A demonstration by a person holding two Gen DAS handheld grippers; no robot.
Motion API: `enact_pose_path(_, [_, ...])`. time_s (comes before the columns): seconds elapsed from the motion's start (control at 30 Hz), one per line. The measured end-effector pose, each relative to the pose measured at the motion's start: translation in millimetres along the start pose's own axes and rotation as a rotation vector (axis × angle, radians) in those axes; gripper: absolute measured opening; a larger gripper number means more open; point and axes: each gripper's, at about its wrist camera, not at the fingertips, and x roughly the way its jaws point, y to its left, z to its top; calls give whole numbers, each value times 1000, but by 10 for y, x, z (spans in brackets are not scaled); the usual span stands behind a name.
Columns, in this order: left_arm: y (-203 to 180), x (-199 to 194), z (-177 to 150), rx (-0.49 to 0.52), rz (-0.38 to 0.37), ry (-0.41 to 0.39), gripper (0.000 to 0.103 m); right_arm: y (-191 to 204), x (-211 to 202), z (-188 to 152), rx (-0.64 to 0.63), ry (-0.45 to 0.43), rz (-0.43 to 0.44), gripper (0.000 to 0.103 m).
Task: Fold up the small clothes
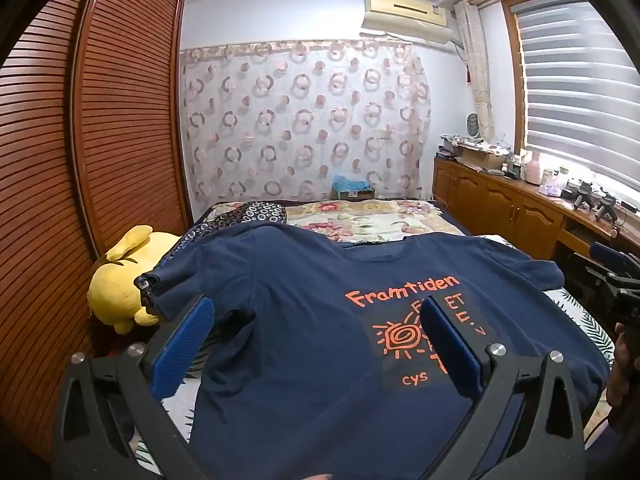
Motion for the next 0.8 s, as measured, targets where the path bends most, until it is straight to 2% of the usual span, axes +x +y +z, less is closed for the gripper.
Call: enact_pose_path(0.8, [-11,-19,-9,-1,11,0,103,7,-30,11,6,-13,5,103])
